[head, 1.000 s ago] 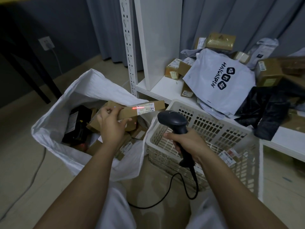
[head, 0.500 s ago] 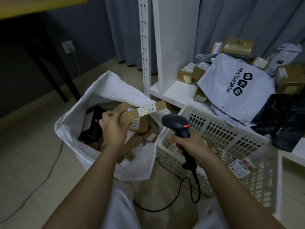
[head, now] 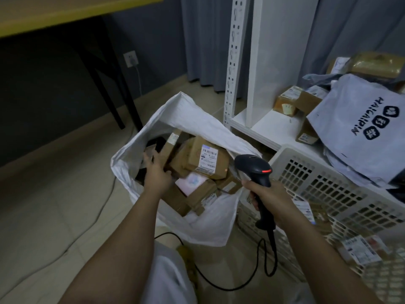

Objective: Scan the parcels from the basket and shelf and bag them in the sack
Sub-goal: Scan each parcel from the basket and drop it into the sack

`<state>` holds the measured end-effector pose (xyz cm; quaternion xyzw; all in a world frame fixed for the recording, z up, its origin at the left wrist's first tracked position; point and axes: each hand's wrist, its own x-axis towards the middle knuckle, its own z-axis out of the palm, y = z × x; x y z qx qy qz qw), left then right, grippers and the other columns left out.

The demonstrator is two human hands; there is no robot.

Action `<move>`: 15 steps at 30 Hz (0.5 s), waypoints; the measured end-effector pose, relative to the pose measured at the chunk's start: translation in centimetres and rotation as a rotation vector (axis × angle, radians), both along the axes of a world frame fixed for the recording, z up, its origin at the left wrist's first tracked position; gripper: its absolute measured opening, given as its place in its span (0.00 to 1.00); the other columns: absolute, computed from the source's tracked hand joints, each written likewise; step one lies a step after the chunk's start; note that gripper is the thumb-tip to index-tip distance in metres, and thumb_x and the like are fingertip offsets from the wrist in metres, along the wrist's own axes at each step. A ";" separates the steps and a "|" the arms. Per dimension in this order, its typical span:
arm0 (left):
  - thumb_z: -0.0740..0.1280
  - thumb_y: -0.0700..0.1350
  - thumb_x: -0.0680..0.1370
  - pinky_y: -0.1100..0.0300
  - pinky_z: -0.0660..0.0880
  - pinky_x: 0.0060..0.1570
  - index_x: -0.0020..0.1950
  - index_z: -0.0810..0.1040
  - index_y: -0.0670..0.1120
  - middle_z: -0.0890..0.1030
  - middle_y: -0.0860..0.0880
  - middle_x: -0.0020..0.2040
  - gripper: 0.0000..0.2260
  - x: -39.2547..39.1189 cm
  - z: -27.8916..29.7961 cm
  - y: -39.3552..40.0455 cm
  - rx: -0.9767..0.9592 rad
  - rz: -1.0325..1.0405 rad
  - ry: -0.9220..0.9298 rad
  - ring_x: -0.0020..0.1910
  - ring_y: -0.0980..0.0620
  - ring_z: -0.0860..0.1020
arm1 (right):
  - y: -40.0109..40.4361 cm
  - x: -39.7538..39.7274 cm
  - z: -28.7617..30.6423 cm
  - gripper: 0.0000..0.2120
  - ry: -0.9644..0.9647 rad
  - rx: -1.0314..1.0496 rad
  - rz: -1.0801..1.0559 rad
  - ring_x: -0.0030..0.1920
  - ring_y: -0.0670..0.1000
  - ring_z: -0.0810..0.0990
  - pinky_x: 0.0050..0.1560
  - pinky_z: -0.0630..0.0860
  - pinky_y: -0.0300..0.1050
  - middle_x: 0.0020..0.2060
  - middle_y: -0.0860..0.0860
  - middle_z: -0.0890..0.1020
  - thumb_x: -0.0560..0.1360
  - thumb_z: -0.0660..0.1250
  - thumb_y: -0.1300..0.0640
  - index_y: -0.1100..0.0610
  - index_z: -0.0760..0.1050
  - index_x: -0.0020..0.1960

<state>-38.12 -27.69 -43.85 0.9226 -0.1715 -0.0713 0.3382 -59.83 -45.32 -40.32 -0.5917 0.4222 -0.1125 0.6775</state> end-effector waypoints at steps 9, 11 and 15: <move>0.64 0.40 0.80 0.59 0.69 0.61 0.72 0.69 0.44 0.73 0.46 0.69 0.20 -3.5 0.4 -4.9 -0.125 -0.405 0.063 0.67 0.46 0.71 | -3.2 -3.9 0.0 0.09 0.059 -0.020 -0.103 0.27 0.52 0.73 0.34 0.70 0.47 0.28 0.55 0.77 0.72 0.73 0.58 0.60 0.76 0.38; 0.64 0.39 0.80 0.60 0.68 0.61 0.71 0.71 0.44 0.73 0.46 0.68 0.19 -5.7 1.0 -6.8 -0.135 -0.453 0.053 0.66 0.49 0.71 | -4.5 -6.0 0.4 0.10 0.083 -0.012 -0.150 0.28 0.53 0.72 0.34 0.70 0.48 0.26 0.54 0.76 0.73 0.73 0.58 0.59 0.75 0.37; 0.65 0.36 0.78 0.66 0.68 0.51 0.65 0.75 0.41 0.78 0.43 0.60 0.15 -11.2 2.0 -11.6 -0.213 -0.596 -0.008 0.55 0.49 0.77 | -7.6 -11.4 1.3 0.08 0.104 -0.033 -0.276 0.27 0.52 0.71 0.32 0.70 0.46 0.29 0.55 0.75 0.74 0.71 0.61 0.61 0.74 0.40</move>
